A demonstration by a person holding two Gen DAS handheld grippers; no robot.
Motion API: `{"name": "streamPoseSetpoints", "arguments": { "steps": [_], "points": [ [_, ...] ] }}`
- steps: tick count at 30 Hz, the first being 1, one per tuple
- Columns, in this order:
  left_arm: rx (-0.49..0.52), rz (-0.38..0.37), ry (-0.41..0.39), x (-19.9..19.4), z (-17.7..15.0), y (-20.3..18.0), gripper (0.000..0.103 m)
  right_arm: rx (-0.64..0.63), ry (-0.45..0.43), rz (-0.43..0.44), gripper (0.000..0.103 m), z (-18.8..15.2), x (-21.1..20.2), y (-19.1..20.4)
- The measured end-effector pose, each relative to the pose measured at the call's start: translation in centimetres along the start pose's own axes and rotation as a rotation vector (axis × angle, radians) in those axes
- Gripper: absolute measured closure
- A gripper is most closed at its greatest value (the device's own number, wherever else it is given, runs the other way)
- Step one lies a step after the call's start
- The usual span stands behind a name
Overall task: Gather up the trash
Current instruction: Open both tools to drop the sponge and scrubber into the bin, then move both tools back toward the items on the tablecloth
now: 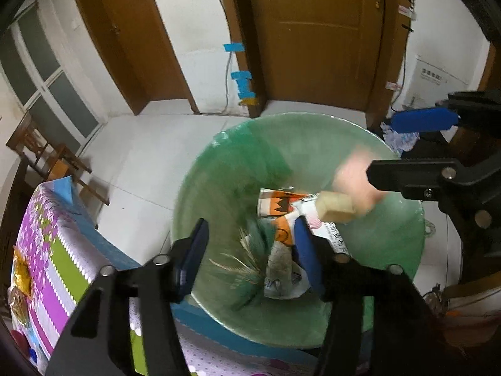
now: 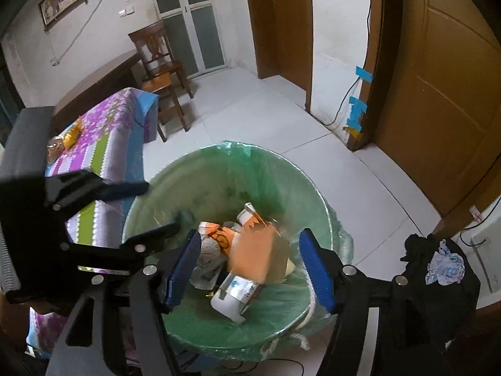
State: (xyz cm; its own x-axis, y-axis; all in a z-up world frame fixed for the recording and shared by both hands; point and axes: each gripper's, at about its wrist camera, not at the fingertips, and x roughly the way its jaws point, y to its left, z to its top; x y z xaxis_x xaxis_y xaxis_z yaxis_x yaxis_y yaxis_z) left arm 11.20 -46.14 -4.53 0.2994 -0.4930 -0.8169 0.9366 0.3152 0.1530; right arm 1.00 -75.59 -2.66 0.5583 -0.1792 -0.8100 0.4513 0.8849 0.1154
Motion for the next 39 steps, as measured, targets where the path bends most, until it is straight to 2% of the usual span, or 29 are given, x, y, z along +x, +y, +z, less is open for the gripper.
{"name": "streamPoseSetpoints", "arguments": {
  "steps": [13,22,25,26,31,36,39],
  "points": [
    [-0.011,-0.001,-0.006,-0.4,-0.3,0.2,0.048,0.012,0.03,-0.041,0.037,-0.9,1.0,-0.3],
    [-0.077,0.011,-0.047,-2.0,-0.7,1.5,0.048,0.019,0.029,-0.039,0.037,-2.0,1.0,0.2],
    [-0.105,0.024,-0.064,-2.8,-1.4,2.2,0.04,0.023,0.018,-0.037,0.037,-2.1,1.0,0.6],
    [-0.114,0.032,-0.071,-3.0,-1.8,2.4,0.036,0.025,0.013,-0.034,0.037,-2.1,0.9,0.8],
    [-0.164,0.068,-0.091,-4.9,-4.7,4.7,0.036,0.015,-0.054,-0.015,0.036,-2.0,0.0,2.5],
    [-0.245,0.162,-0.109,-7.7,-8.8,8.6,0.036,0.02,-0.16,0.081,0.032,-1.6,-1.0,6.0],
    [-0.306,0.225,-0.11,-9.9,-12.2,11.7,0.035,-0.008,-0.19,0.124,0.032,-0.7,-0.8,8.8]
  ]
}}
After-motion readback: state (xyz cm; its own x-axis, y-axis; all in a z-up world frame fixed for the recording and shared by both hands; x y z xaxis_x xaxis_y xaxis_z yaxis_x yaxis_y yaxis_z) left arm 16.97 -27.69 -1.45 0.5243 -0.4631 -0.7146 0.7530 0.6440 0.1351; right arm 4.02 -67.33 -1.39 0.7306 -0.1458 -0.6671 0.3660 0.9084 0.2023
